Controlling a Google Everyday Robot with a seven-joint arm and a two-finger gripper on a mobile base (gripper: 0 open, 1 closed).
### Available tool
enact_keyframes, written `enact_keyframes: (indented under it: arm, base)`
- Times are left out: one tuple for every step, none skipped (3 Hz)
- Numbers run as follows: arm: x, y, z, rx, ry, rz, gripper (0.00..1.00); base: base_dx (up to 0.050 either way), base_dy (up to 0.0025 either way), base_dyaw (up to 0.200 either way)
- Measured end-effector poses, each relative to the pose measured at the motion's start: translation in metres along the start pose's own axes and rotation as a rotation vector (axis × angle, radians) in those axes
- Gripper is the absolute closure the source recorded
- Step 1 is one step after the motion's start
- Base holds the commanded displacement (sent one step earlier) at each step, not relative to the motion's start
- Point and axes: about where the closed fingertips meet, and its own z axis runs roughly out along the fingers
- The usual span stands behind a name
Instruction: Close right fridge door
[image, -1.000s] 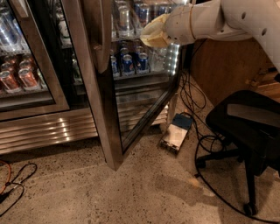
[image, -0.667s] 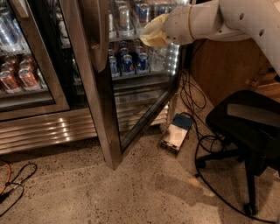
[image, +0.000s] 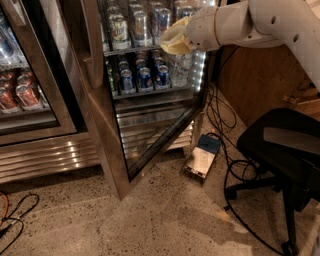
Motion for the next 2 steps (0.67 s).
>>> enact_keyframes:
  arm:
    - [0.0011,-0.0015,0.0011,0.008,0.003,0.002,1.00]
    - [0.0022,-0.0031,0.0027,0.016,0.006,0.004,1.00]
  base:
    - [0.000,0.00000,0.000]
    - [0.000,0.00000,0.000]
